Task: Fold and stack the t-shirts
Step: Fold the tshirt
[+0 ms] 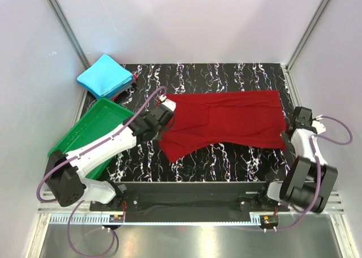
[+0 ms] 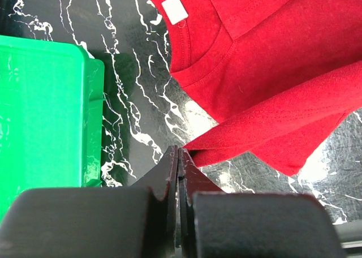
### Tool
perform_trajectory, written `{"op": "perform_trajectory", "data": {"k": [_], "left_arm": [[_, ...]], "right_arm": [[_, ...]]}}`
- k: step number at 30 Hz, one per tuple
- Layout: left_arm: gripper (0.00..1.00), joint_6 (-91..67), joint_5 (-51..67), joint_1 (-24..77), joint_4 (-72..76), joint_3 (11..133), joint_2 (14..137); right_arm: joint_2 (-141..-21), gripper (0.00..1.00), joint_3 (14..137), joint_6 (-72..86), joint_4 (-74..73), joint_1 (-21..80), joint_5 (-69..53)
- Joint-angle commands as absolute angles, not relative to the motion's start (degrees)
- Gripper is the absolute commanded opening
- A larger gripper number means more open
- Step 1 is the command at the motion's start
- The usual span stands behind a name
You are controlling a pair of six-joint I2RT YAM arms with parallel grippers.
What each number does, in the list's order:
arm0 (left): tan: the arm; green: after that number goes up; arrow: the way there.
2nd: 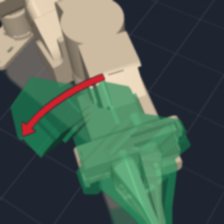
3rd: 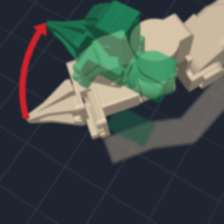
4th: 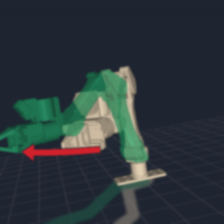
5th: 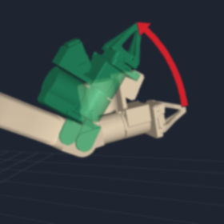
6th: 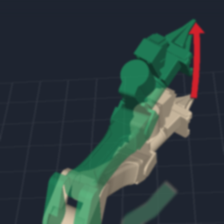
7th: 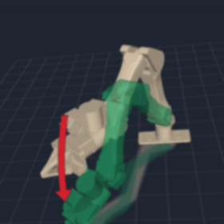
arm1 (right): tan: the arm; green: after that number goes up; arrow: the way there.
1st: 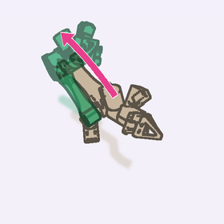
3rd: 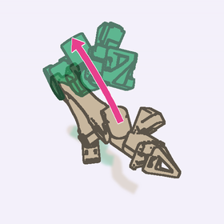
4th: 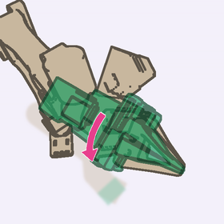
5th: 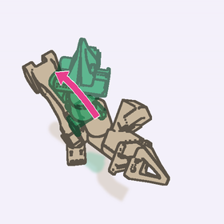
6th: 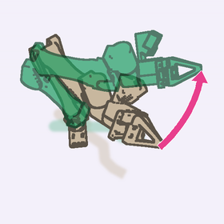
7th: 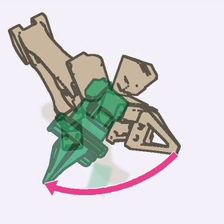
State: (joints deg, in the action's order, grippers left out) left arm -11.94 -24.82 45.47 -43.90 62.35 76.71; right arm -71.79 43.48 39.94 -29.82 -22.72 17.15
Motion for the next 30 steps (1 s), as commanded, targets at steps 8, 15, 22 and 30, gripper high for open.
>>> {"op": "perform_trajectory", "data": {"k": [8,15,22,30], "left_arm": [[0.0,-11.95,-24.08,45.26,-43.42,63.72,76.46],[0.0,-12.04,-26.01,45.26,-43.94,63.63,77.34],[0.0,-11.87,-27.77,45.18,-44.47,65.65,79.36],[0.0,-12.3,-32.34,45.18,-45.61,67.32,80.86]], "right_arm": [[-75.07,0.45,46.67,33.58,-30.5,-22.59,15.92],[-74.61,0.54,48.16,33.66,-29.88,-22.59,9.49],[-77.86,0.34,48.78,34.36,-28.83,-22.68,12.04],[-86.65,0.36,48.43,34.98,-19.71,-22.68,5.55]]}}
